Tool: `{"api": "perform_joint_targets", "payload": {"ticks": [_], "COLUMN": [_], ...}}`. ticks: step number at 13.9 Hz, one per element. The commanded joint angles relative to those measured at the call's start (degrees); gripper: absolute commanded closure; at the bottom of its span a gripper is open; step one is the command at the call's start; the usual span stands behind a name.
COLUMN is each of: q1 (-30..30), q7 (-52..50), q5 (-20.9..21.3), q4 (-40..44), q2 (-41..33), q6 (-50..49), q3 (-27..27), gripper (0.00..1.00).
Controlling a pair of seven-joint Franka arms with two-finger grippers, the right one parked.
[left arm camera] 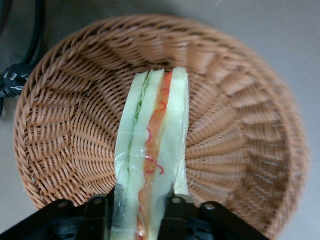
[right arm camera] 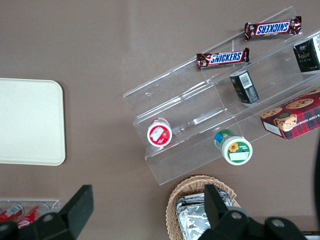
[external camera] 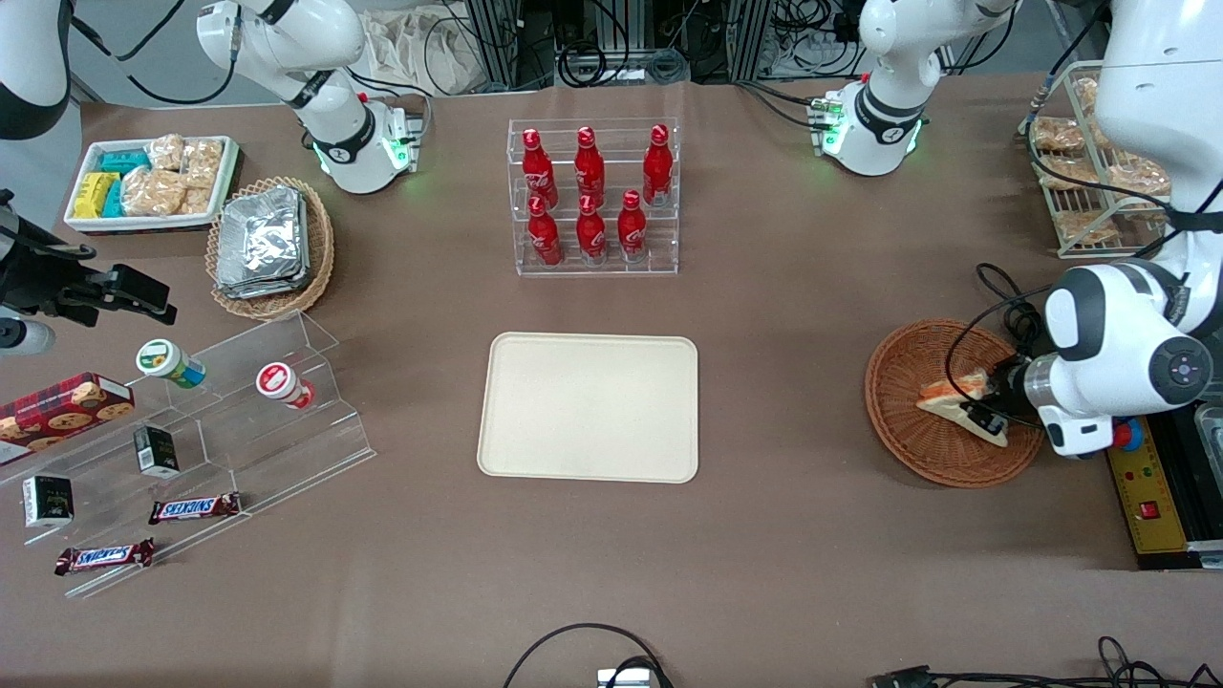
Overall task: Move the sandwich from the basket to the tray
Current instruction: 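Close the left gripper on the wrapped triangular sandwich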
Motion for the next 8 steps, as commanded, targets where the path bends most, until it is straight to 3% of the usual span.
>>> {"api": "perform_joint_targets", "payload": {"ticks": [1,5,8], "q1": [-1.4,-6.2,-12.1], "q7": [-2.0,-1.6,-0.9], "q5": [0.6,0.6,0.6], "q4": [6.5,21.7,28.0], "q2": [-0.9,-0.4,-0.3], "q6": [-7.8,-19.8,-21.8], "q3": [-0.3,-0.3,-0.3], "gripper": [1.00,1.00,1.00]}}
